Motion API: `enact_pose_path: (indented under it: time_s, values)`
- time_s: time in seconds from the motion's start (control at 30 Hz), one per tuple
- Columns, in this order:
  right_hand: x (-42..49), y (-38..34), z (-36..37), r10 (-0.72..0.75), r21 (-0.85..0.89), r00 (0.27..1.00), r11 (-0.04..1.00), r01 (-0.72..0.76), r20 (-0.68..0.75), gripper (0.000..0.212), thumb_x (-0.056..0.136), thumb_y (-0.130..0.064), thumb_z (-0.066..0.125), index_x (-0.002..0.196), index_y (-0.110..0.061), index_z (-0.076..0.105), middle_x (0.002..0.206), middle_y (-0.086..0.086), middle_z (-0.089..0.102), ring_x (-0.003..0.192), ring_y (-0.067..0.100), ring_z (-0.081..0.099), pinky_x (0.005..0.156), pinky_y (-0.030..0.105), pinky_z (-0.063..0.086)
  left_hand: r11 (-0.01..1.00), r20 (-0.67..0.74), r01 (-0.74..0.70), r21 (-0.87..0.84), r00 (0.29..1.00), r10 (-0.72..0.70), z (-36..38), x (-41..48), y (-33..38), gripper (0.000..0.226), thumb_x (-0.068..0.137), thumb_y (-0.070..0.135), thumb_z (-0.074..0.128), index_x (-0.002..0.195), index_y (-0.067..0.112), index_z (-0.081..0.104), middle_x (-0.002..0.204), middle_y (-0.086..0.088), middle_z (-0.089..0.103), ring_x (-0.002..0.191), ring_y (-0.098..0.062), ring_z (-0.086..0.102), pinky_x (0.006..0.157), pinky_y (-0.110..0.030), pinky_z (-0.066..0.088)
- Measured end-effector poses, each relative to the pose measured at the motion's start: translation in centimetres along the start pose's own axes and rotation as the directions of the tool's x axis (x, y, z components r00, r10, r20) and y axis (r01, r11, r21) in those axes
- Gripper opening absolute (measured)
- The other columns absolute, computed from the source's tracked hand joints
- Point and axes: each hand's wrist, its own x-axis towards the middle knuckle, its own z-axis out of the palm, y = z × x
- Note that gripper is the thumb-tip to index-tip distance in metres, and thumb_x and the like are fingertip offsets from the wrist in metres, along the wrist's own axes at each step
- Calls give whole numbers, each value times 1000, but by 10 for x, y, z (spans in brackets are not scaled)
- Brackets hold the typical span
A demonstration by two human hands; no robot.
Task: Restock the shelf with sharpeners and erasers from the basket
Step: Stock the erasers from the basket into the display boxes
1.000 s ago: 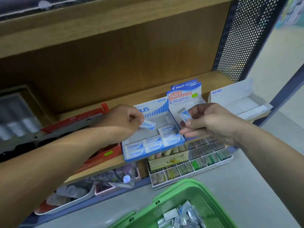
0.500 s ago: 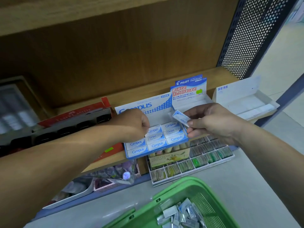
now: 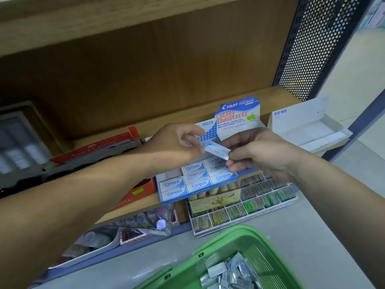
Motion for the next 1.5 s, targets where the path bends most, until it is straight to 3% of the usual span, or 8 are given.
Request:
enact_pose_path:
  time_s: [0.27, 0.4, 0.57, 0.7, 0.93, 1.2, 1.37, 1.5]
  values:
    - [16, -2, 48, -6, 341, 999, 940, -8, 40, 21, 84, 12, 72, 105, 7, 68, 95, 22, 75, 88, 35, 76, 77, 35, 64, 754, -120, 142, -641, 952, -281, -11, 1, 10, 29, 79, 3, 85, 98, 8, 64, 96, -15, 75, 73, -18, 70, 65, -26, 62]
    - [18, -2, 40, -244, -450, 970, 868, 211, -16, 14, 78, -14, 86, 89, -16, 78, 85, 2, 79, 77, 8, 73, 79, 28, 61, 993, -94, 21, -116, 995, -32, -29, 0, -12, 19, 78, 12, 88, 89, 13, 72, 80, -8, 75, 64, -15, 65, 62, -31, 54]
    - [14, 8, 30, -149, -837, 965, 480, 262, 216, 78, 46, -66, 87, 113, -30, 69, 109, -17, 67, 102, 10, 65, 92, 33, 56, 879, 210, -109, 465, 978, 11, -41, 3, -35, 20, 80, 18, 86, 95, 23, 74, 83, 11, 77, 81, -1, 72, 82, -37, 61]
    - [18, 17, 28, -110, -822, 971, 518, 238, 212, 111, 39, -63, 91, 140, -40, 50, 129, -14, 55, 105, 16, 68, 88, 41, 61, 841, 221, -146, 522, 975, 32, -35, 7, -37, 14, 82, 27, 84, 95, 30, 79, 86, 20, 76, 82, 7, 69, 83, -31, 60]
    - [16, 17, 34, -99, -798, 964, 544, 259, 246, 96, 66, -29, 95, 149, -25, 47, 139, -8, 53, 120, 14, 59, 102, 31, 52, 770, 247, -190, 608, 968, 45, -36, 4, -38, 13, 86, 29, 79, 99, 30, 79, 88, 21, 74, 83, 5, 66, 80, -29, 57]
    - [22, 23, 34, -84, -727, 978, 658, 197, 189, 92, 66, -27, 94, 145, -37, 49, 130, -11, 61, 104, 24, 73, 95, 54, 57, 820, 205, -158, 550, 978, 51, -37, -2, -37, 28, 92, 9, 63, 109, 27, 76, 90, 22, 72, 83, 15, 63, 78, -20, 56]
    - [0, 21, 35, -311, -857, 934, 418, 303, 178, 88, 62, -48, 91, 140, -38, 54, 140, -17, 54, 125, 8, 54, 107, 34, 47, 878, 108, -132, 460, 990, 92, -41, -18, -34, 32, 98, 7, 56, 119, 25, 72, 107, 11, 71, 101, -4, 67, 95, -32, 56]
    - [-41, 28, 29, -454, -873, 876, 346, 344, 165, 74, 67, -56, 84, 134, -35, 62, 114, -21, 56, 111, 7, 56, 97, 33, 49, 904, -26, -125, 410, 989, 149, -51, -46, -16, 19, 97, 20, 66, 110, 31, 74, 89, 20, 70, 82, 4, 67, 81, -23, 57]
